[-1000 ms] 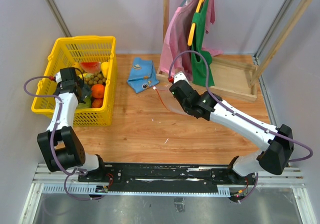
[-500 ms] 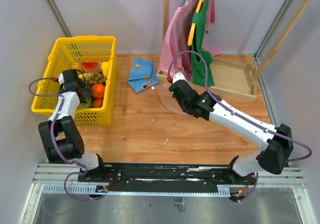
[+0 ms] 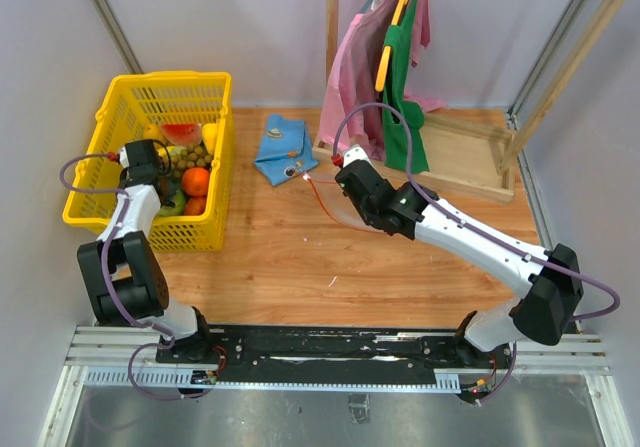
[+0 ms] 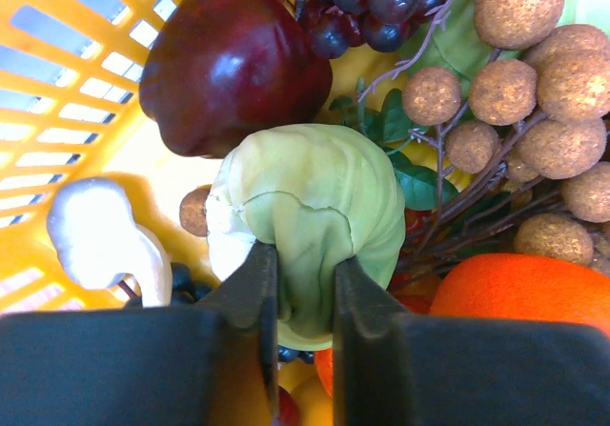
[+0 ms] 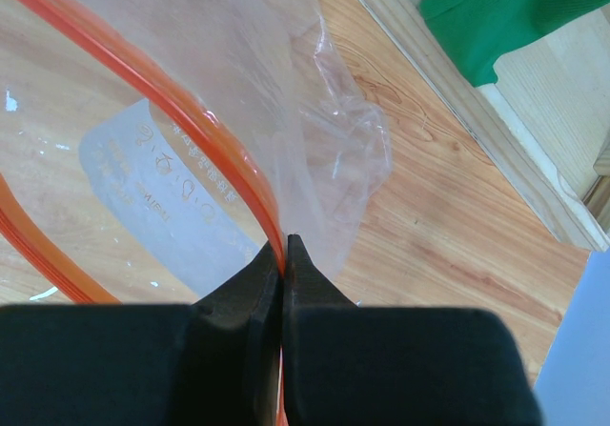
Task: Place the food in the zip-top bag and seal the zipper
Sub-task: Pick up the fake vegetable from the bin, then place the fake vegetable in the zipper food storage bag.
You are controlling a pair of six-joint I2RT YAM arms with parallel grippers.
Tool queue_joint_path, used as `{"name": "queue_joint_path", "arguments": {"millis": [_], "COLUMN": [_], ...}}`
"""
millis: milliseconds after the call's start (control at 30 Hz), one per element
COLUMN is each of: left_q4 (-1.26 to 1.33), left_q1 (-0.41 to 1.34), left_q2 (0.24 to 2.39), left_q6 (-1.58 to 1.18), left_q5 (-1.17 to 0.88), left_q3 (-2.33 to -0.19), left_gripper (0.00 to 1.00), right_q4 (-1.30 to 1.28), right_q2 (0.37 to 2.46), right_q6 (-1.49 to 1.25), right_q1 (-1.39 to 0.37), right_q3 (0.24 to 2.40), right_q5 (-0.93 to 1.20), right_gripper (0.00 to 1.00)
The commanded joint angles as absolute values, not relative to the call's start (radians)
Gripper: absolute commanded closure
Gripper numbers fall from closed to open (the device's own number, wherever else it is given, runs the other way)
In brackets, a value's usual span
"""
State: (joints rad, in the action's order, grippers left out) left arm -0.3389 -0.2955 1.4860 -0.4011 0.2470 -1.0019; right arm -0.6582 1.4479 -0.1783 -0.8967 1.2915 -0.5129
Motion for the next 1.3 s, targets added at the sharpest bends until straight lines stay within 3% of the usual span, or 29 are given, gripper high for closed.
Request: {"name": "queue_joint_path", "arguments": {"millis": [0, 533, 1267], "left_q4": [-0.349, -0.483, -0.553], "left_q1": [-0.3, -0.293, -0.109], "left_q2": [1.426, 1.192, 1.038], "left_q6": [-0.387, -0.389, -0.498], "left_q5": [0.18, -0.075, -0.504], "left_q3": [-0.997, -1.15, -1.327], "left_gripper": [1.0, 1.0, 1.0], "right_q4": [-0.67, -0.669, -0.606], "right_q2": [1.443, 1.425, 1.399], "right_q6": [-0.181, -0.199, -0.382], "right_q1": [-0.905, -0.906, -0.907], "right_q3": [1.32, 1.326, 1.321], "right_q5": [-0.513, -0.531, -0.456], "right_gripper": [0.99, 0.99, 0.99]}}
